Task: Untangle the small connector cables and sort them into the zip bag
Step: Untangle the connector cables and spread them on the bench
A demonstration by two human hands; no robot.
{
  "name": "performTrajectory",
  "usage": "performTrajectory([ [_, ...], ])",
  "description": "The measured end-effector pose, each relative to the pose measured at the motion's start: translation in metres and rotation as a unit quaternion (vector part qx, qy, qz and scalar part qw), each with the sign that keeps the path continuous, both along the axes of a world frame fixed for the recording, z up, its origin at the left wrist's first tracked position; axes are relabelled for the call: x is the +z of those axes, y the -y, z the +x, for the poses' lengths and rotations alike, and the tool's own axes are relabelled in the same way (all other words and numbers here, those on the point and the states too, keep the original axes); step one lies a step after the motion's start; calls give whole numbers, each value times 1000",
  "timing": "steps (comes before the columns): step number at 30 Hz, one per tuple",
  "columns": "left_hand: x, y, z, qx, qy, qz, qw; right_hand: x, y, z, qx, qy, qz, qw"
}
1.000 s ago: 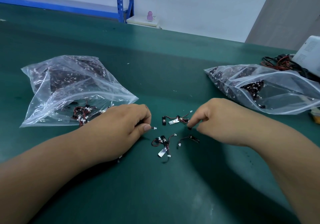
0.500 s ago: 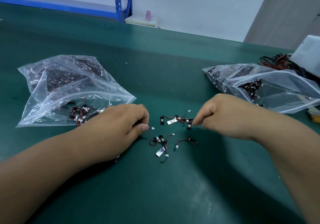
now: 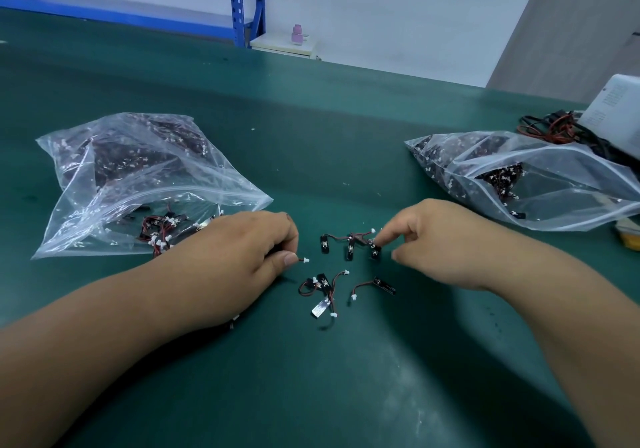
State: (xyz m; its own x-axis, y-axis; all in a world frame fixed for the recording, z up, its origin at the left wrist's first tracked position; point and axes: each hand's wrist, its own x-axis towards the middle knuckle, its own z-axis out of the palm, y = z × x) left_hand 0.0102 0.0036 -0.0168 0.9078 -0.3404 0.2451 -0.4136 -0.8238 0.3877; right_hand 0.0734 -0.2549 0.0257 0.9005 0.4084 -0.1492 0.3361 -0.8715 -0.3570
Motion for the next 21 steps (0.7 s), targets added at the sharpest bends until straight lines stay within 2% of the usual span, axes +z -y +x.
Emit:
performTrajectory([
  [5,1,0,-1,2,0,5,1000,2,2,0,-9,-46,76,996],
  [8,1,0,-1,3,-2,5,1000,2,4,2,-28,-22,105,994],
  [13,1,1,-1,2,-2,5,1000,1,10,8,-61,32,53,996],
  [21,1,0,0,0,1,7,1000,-1,7,5,-27,-44,61,997],
])
